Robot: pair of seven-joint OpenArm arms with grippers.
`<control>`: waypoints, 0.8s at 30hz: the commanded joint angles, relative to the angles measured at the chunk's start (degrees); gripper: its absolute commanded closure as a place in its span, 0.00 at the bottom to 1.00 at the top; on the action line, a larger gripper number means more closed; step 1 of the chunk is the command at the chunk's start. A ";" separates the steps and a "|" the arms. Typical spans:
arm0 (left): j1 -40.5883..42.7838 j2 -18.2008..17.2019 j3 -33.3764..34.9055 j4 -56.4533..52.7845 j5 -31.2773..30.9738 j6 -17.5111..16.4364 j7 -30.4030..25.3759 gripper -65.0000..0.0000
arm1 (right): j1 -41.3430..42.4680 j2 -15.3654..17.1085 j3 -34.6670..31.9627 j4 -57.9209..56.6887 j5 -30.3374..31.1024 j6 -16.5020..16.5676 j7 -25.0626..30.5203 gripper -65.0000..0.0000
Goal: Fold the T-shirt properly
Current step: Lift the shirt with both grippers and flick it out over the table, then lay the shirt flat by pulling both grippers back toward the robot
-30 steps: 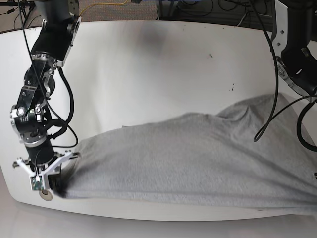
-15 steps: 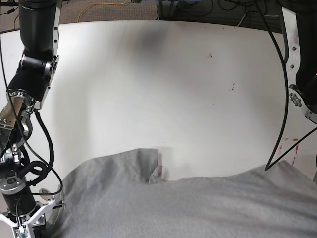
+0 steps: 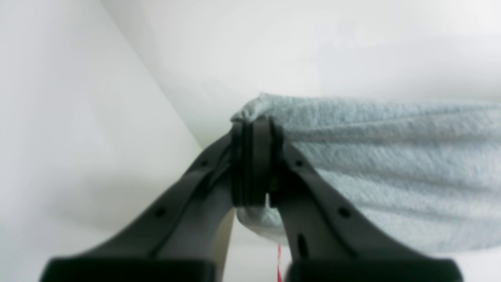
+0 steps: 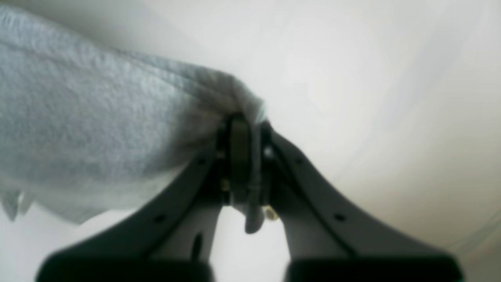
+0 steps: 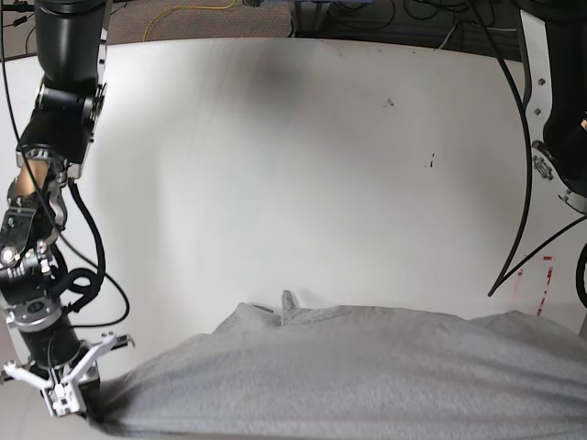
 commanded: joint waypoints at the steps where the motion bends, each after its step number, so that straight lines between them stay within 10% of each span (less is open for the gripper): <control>1: 1.95 -0.66 -1.84 2.45 -0.18 0.27 -1.11 1.00 | -2.84 0.47 2.62 3.84 -0.17 -0.43 1.77 1.00; 24: 44.85 2.68 -17.32 6.93 -0.27 -3.99 -0.14 1.00 | -51.10 -14.74 19.76 7.97 -0.17 -0.26 13.28 1.00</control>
